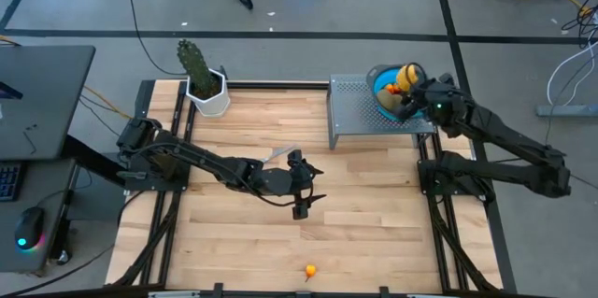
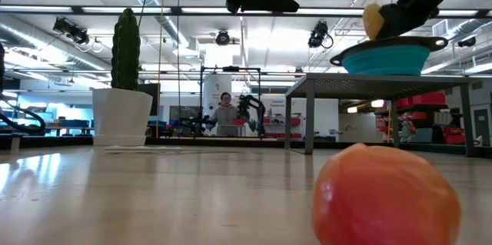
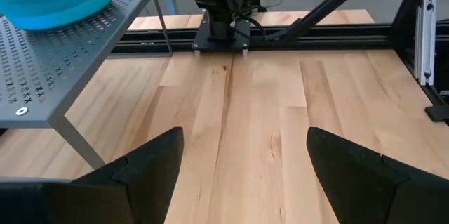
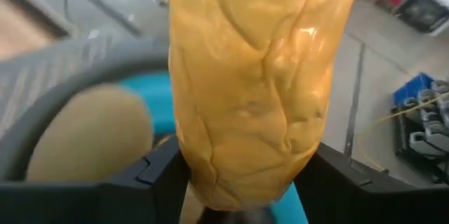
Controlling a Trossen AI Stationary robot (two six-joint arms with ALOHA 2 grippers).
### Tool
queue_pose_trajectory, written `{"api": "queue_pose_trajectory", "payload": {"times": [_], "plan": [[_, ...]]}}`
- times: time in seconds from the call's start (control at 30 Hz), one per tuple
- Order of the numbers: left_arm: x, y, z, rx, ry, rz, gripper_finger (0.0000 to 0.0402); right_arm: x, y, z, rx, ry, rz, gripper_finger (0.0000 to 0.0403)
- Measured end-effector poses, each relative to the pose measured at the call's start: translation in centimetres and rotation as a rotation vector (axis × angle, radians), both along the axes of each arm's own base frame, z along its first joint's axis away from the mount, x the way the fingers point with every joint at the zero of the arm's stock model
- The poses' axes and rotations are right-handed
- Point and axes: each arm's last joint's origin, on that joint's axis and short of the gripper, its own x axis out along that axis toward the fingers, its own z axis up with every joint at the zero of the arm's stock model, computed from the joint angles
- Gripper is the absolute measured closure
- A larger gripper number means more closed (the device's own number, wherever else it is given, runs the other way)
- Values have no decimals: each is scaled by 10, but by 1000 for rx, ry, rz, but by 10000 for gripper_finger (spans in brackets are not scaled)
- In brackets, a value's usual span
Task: Pick & Place Fruit
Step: Put the mango into the blue strainer bowl on the shelf, then put the pear into the blue strainer bowl on the shelf
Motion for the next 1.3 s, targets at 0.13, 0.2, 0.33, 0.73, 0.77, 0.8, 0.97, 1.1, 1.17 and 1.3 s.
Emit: {"api": "queue_pose_trajectory", "payload": {"times": [0.13,0.2,0.33,0.73,0.77,0.8,0.97,1.1,1.17,1.3], "plan": [[0,0,0,-1,0,0,93,0,-1,-10,59,78,-32,160],[0,0,0,0,1,0,93,0,-3,-12,65,93,-66,151],[0,0,0,0,1,0,93,-1,-5,-10,51,84,-86,142],[-1,0,-1,-12,13,7,93,-4,-2,-2,3,40,-42,128],[-1,0,-1,-12,13,7,93,-4,-2,-2,4,44,-43,123],[-1,0,-1,-13,13,7,93,-5,-2,-3,8,51,-43,118],[-1,0,-1,-12,13,7,93,-7,0,-3,14,36,-51,89],[-1,0,-1,-12,13,7,93,-9,2,-1,13,11,-35,79],[-1,0,-2,-11,15,7,93,-11,3,1,17,-14,-11,78],[-1,0,-3,-9,26,7,93,-14,8,8,9,-107,67,78]]}}
